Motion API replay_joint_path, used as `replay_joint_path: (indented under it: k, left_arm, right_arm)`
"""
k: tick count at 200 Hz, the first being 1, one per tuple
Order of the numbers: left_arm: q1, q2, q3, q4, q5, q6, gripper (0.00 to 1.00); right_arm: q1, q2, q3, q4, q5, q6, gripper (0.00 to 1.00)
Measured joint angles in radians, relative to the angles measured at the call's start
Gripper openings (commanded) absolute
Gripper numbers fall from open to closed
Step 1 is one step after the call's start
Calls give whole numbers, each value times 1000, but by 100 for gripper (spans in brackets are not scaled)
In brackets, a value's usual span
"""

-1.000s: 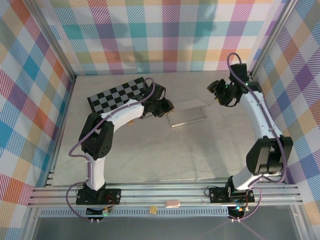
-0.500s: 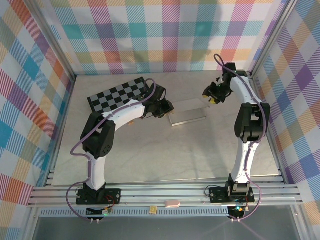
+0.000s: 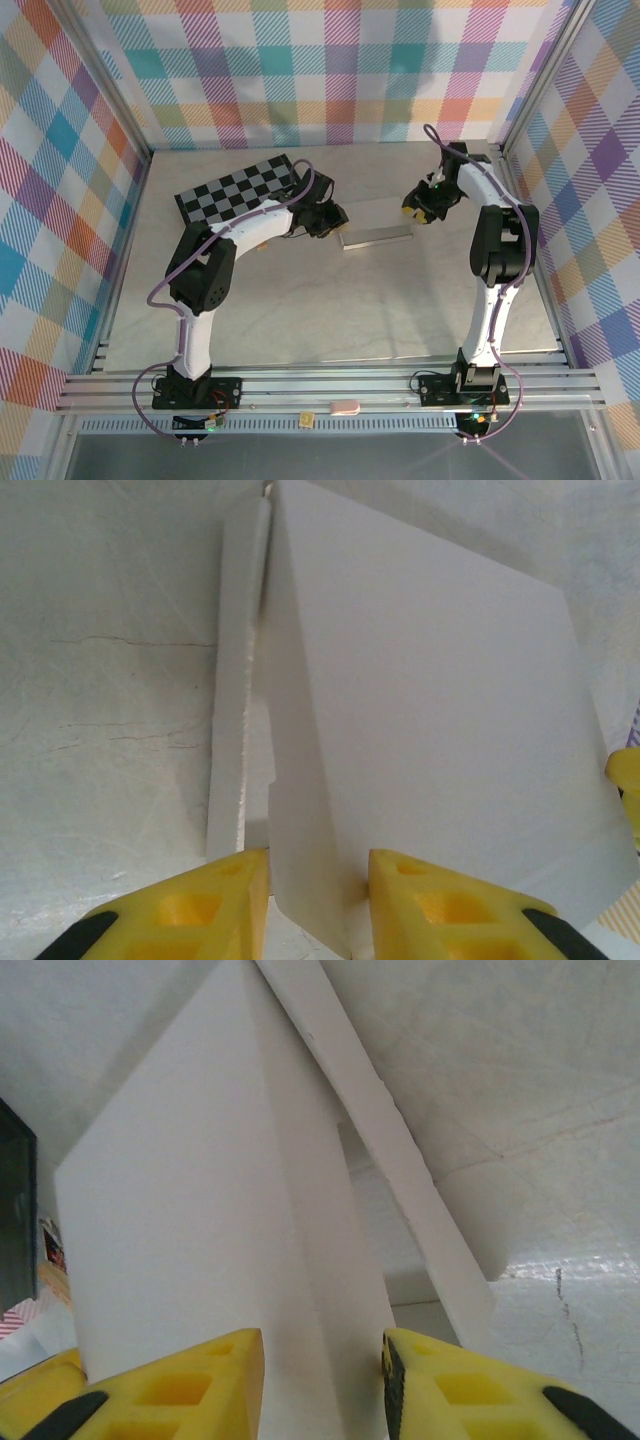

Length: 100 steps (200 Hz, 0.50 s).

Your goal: Fold the paper box

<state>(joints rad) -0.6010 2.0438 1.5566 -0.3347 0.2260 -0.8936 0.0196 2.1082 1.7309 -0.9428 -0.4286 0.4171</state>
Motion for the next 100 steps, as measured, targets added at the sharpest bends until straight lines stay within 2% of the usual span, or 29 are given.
replay_joint_path:
  k: [100]
  left_arm:
    - [1, 12, -3, 26, -3, -2, 23]
  right_arm:
    - [-2, -40, -85, 69, 8, 4, 28]
